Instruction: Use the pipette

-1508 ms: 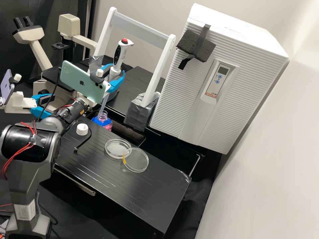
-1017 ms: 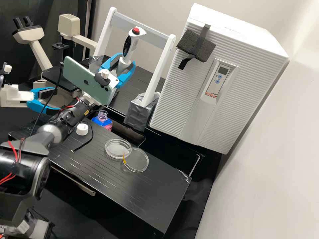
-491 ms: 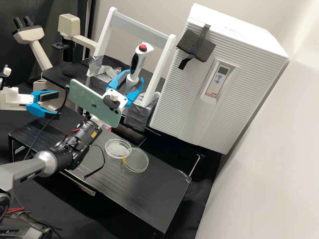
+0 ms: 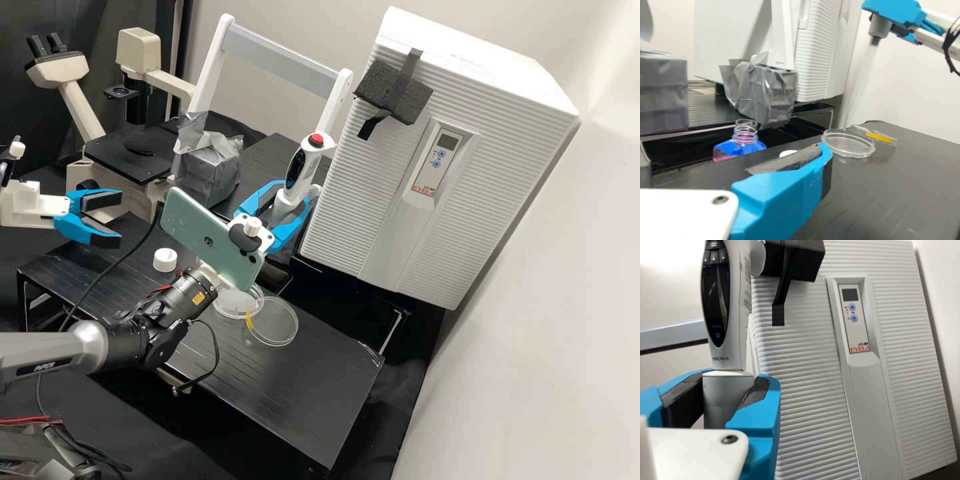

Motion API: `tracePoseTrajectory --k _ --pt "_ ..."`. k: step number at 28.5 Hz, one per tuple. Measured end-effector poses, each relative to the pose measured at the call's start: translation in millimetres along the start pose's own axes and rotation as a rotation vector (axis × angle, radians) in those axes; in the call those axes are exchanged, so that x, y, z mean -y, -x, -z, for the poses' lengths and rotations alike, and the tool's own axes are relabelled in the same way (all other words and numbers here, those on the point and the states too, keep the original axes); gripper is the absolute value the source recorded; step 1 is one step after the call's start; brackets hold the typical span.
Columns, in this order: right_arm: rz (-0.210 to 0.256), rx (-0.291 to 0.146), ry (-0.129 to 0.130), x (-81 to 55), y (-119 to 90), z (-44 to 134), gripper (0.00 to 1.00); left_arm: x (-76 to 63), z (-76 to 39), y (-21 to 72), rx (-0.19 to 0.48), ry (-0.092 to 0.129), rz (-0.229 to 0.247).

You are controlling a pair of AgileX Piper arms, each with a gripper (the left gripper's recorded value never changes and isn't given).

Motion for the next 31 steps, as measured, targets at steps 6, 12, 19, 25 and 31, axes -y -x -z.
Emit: tracePoseTrajectory --k 6,12,19,25,31 --pt "-0.006 -0.004 -0.008 -3.5 2.5 0.3 0.00 2.1 -1.5 -1.1 0.007 0.002 0.008" --pt "-0.001 0.000 0.004 -4.8 3.5 -1.4 0.00 2.1 -1.5 -1.1 0.007 0.002 0.008" --pt "-0.014 -0.004 -0.013 -7.8 4.8 0.4 0.00 3.0 -3.6 -1.8 0.014 0.003 0.011" --pt "-0.018 -0.001 -0.031 -8.8 5.6 -0.3 0.00 3.0 -3.6 -1.8 0.014 0.003 0.011" --pt "-0.017 -0.003 -0.030 -8.8 6.9 0.4 0.00 3.0 -3.6 -1.8 0.014 0.003 0.011"
